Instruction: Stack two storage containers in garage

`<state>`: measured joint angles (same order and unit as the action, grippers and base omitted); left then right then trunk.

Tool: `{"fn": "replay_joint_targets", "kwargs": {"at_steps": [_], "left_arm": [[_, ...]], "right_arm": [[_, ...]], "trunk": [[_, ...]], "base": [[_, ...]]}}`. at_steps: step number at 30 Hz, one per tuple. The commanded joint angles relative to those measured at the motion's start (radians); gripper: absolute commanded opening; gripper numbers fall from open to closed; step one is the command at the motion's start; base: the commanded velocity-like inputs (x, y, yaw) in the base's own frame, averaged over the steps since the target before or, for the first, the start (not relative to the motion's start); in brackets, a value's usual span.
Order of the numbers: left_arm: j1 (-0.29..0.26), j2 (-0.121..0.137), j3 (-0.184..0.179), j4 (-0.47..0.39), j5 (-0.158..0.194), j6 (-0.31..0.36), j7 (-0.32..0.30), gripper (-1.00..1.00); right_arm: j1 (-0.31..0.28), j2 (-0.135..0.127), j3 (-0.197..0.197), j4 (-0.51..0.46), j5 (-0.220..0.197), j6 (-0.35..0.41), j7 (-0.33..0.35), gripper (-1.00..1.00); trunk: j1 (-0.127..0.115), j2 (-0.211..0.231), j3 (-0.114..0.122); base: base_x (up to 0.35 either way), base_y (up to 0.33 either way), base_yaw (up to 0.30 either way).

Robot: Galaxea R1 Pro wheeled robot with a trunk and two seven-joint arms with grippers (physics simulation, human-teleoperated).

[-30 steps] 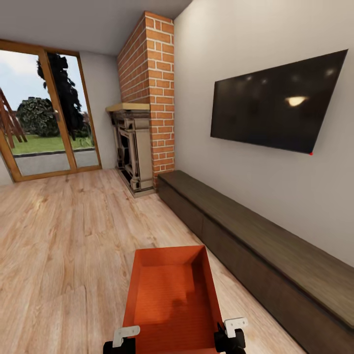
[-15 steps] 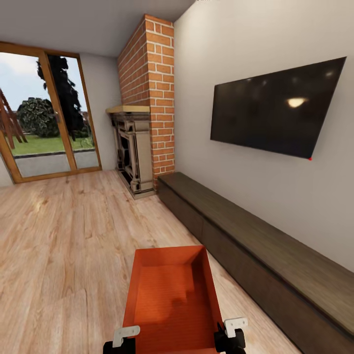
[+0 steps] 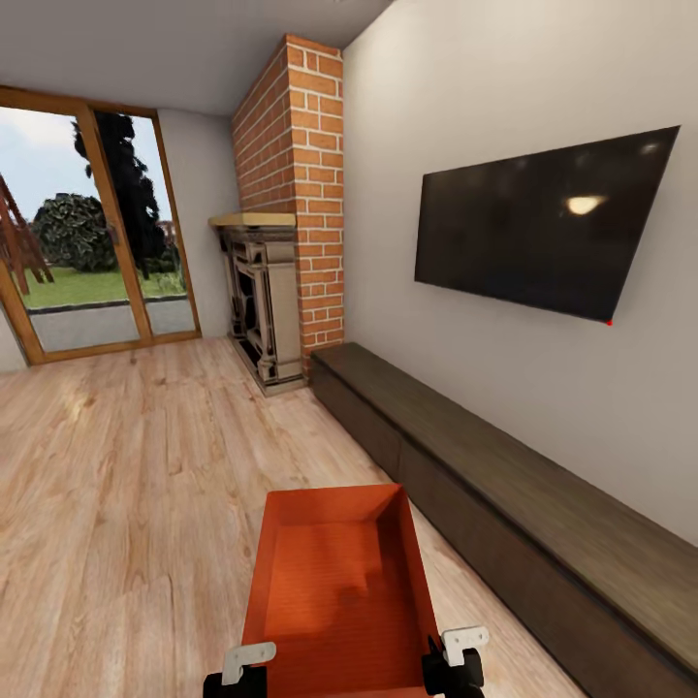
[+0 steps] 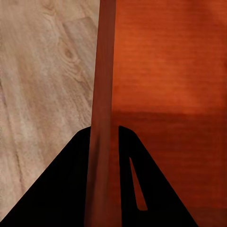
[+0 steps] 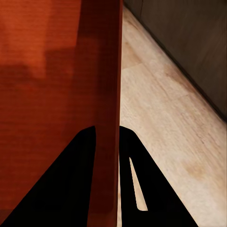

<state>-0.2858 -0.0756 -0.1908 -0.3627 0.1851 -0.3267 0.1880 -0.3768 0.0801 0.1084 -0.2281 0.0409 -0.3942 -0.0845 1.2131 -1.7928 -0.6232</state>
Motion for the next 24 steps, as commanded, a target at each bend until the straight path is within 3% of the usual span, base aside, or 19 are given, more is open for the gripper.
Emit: {"fn": "replay_joint_targets", "kwargs": {"at_steps": [1,8,24], "left_arm": [[-0.001,0.0,-0.006,-0.002,-0.009,0.0,0.008,-1.0],[-0.001,0.0,-0.006,-0.002,-0.009,0.0,0.008,-1.0],[-0.001,0.0,-0.006,-0.002,-0.009,0.0,0.008,-1.0]], "right_arm": [[-0.001,-0.001,-0.009,0.002,-0.006,-0.003,-0.014,-1.0],[-0.001,0.0,-0.009,0.004,-0.006,-0.003,-0.014,-1.0],[-0.001,0.0,-0.009,0.006,-0.006,-0.004,-0.014,-1.0]], "trunk": [[-0.004,0.007,0.002],[-0.031,0.056,0.024],[-0.092,0.168,0.074]], "base": [[0.0,0.0,0.0],[0.0,0.0,0.089],[0.0,0.0,0.253]]}}
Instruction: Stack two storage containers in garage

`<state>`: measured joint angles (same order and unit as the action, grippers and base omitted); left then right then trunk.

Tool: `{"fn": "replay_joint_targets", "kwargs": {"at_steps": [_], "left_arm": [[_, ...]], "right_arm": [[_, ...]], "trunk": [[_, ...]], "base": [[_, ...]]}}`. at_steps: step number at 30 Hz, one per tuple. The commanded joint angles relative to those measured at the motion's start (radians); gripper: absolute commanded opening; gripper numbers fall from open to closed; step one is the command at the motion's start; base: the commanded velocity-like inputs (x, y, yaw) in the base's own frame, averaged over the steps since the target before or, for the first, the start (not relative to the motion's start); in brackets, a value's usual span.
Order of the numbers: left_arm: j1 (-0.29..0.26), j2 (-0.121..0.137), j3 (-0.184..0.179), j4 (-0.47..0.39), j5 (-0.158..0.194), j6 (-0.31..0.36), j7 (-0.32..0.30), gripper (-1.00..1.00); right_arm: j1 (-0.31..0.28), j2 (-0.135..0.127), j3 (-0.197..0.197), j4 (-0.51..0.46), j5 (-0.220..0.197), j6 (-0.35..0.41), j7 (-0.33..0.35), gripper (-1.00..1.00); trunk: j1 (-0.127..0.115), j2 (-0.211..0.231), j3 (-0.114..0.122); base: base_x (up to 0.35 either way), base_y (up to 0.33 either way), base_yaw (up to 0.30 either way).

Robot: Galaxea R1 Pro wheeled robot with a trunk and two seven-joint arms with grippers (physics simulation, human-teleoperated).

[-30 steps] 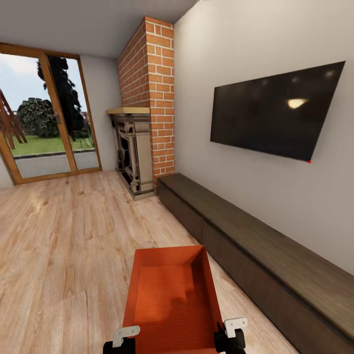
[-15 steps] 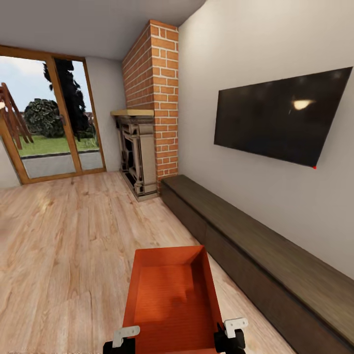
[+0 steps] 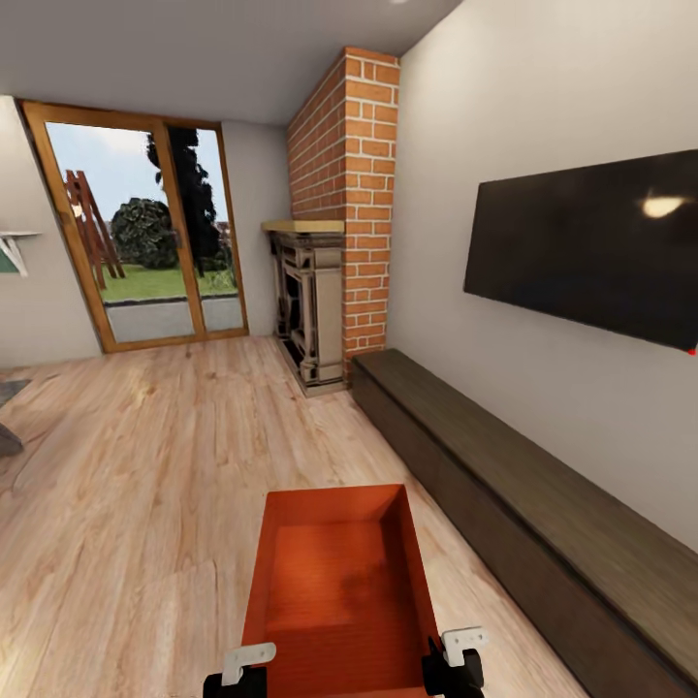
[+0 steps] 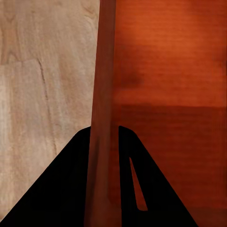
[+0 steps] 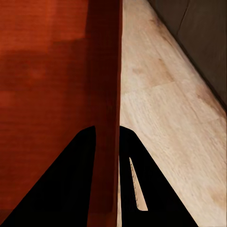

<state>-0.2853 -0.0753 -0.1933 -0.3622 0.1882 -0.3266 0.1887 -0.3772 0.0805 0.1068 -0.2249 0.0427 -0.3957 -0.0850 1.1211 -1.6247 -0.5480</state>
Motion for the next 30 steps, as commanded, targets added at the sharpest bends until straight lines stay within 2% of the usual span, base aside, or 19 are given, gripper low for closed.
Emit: {"fn": "replay_joint_targets", "kwargs": {"at_steps": [1,7,30], "left_arm": [[-0.002,0.0,-0.003,-0.003,-0.012,0.0,0.008,-1.0],[-0.002,0.0,-0.003,-0.003,-0.012,0.0,0.008,-1.0],[-0.002,0.0,-0.003,-0.003,-0.012,0.0,0.008,-1.0]], "right_arm": [[0.0,-0.001,-0.007,0.003,-0.007,-0.003,-0.014,-1.0],[0.0,-0.001,-0.007,0.003,-0.007,-0.003,-0.014,-1.0],[0.0,-0.001,-0.007,0.003,-0.007,-0.003,-0.014,-1.0]], "trunk": [[-0.004,0.007,0.002],[-0.027,0.049,0.021],[-0.115,0.21,0.093]], "base": [[0.0,0.0,0.263],[0.0,0.0,0.164],[0.0,0.0,0.005]]}}
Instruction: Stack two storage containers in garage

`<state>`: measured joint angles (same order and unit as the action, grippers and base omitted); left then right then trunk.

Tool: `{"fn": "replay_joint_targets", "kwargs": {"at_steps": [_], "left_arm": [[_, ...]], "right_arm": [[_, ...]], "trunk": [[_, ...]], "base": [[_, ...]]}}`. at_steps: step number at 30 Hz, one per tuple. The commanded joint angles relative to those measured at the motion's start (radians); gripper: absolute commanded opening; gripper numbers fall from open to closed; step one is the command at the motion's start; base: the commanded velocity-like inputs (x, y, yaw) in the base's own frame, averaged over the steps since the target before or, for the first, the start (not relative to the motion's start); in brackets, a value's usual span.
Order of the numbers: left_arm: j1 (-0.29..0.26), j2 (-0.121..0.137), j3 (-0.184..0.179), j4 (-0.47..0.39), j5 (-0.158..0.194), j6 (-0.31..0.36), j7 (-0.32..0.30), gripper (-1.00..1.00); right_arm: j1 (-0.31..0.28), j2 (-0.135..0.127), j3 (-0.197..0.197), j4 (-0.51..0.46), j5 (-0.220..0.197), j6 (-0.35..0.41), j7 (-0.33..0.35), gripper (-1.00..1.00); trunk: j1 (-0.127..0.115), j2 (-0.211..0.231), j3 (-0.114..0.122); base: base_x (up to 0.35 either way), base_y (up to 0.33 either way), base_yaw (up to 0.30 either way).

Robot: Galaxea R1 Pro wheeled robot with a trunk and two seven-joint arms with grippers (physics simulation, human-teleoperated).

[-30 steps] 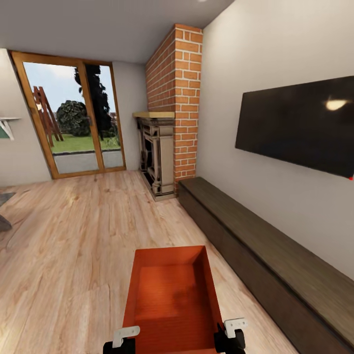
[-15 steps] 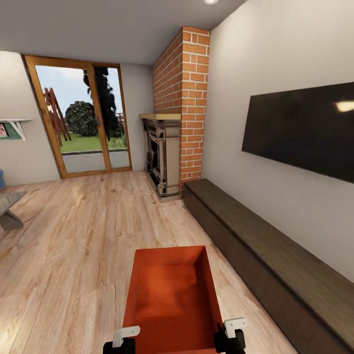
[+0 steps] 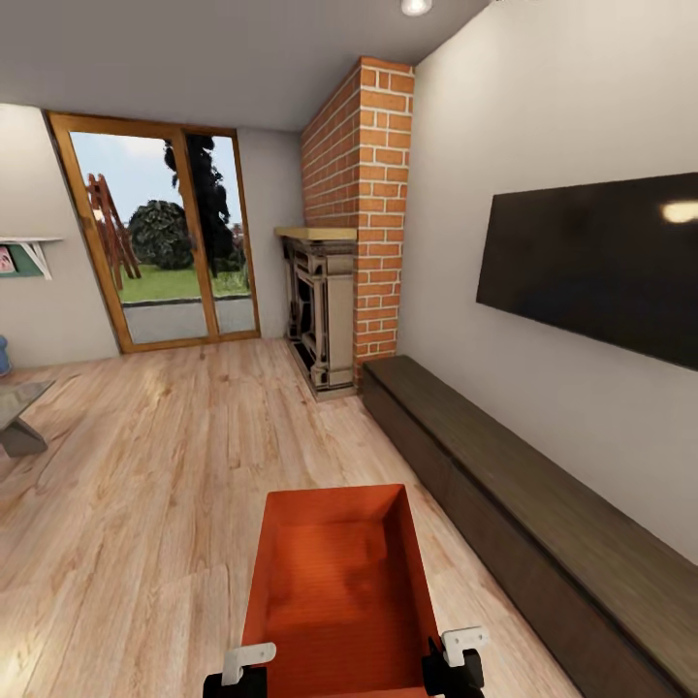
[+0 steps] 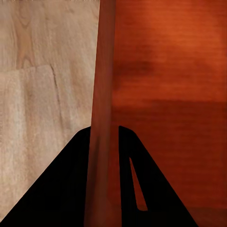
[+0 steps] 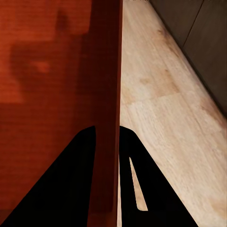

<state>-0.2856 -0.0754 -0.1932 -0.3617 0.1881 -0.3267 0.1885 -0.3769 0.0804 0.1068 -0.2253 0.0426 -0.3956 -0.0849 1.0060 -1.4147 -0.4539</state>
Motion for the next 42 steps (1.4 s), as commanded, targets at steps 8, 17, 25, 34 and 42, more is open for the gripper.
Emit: {"fn": "replay_joint_targets", "kwargs": {"at_steps": [8,17,25,34,42], "left_arm": [[-0.001,0.0,-0.003,-0.003,-0.013,0.0,0.008,-1.0],[-0.001,0.0,-0.003,-0.003,-0.012,0.0,0.008,-1.0],[-0.001,0.0,-0.003,-0.003,-0.012,0.0,0.008,-1.0],[-0.001,0.0,-0.003,-0.003,-0.012,-0.001,0.011,-1.0],[-0.001,0.0,-0.003,-0.003,-0.012,-0.002,0.011,-1.0]], "right_arm": [[0.0,-0.001,-0.007,0.003,-0.007,-0.003,-0.014,-1.0],[0.0,-0.001,-0.007,0.003,-0.007,-0.002,-0.014,-1.0],[0.0,-0.001,-0.007,0.003,-0.007,-0.003,-0.014,-1.0],[0.0,-0.001,-0.007,0.003,-0.007,-0.002,-0.014,-1.0],[0.0,-0.001,-0.007,0.003,-0.007,-0.003,-0.015,-1.0]], "trunk": [[-0.031,0.056,0.024],[-0.065,0.119,0.052],[-0.092,0.168,0.074],[-0.092,0.168,0.074],[-0.092,0.168,0.074]], "base": [[0.0,0.0,0.0],[0.0,0.0,0.0],[0.0,0.0,0.0],[0.0,0.0,0.054],[0.0,0.0,0.244]]}}
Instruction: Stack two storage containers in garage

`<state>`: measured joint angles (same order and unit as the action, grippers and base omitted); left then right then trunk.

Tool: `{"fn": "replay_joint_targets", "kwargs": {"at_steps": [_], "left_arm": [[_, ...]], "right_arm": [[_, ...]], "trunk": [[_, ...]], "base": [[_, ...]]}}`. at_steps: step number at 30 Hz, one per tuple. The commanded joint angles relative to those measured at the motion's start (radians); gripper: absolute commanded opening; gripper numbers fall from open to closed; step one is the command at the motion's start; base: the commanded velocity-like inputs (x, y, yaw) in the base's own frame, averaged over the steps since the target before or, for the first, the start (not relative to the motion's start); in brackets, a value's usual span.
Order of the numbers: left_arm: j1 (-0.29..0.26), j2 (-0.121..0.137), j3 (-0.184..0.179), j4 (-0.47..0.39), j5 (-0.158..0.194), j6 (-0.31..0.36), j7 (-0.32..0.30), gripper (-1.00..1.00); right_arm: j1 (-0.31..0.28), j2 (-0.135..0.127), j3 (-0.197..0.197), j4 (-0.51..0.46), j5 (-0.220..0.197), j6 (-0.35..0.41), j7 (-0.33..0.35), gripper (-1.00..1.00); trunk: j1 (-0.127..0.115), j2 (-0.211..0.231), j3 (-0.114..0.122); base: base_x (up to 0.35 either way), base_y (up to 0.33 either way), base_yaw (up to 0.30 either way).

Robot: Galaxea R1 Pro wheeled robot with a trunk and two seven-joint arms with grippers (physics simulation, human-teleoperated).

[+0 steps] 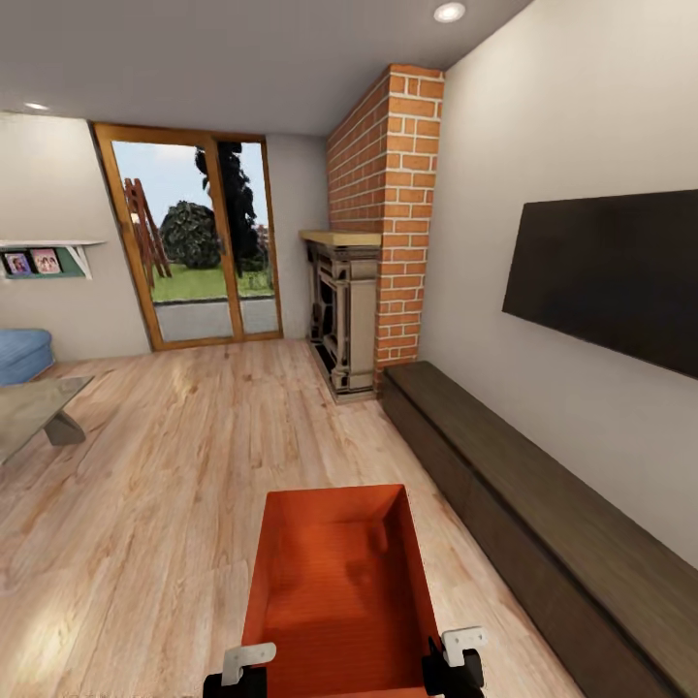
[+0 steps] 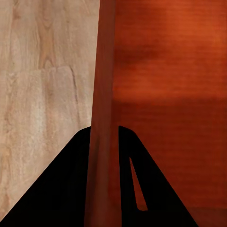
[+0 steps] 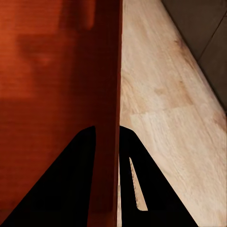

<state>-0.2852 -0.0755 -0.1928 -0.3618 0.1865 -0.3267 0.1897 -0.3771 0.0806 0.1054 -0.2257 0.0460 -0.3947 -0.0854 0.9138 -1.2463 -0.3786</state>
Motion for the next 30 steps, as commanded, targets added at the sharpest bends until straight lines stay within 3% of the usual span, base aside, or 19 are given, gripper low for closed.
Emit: {"fn": "replay_joint_targets", "kwargs": {"at_steps": [1,18,30], "left_arm": [[-0.002,0.0,-0.004,-0.003,-0.011,-0.002,0.01,-1.0],[-0.001,0.0,-0.004,-0.003,-0.011,-0.002,0.01,-1.0],[-0.001,0.0,-0.004,-0.003,-0.011,0.0,0.008,-1.0]], "right_arm": [[0.0,-0.001,-0.006,0.003,-0.011,-0.004,-0.014,-1.0],[0.0,-0.001,-0.005,0.003,-0.011,-0.004,-0.014,-1.0],[0.0,-0.001,-0.004,0.003,-0.011,-0.004,-0.014,-1.0]], "trunk": [[0.0,-0.001,-0.001],[0.0,-0.001,-0.001],[-0.046,0.083,0.037]], "base": [[0.0,0.0,0.263],[0.0,0.0,0.265],[0.0,0.0,0.266]]}}
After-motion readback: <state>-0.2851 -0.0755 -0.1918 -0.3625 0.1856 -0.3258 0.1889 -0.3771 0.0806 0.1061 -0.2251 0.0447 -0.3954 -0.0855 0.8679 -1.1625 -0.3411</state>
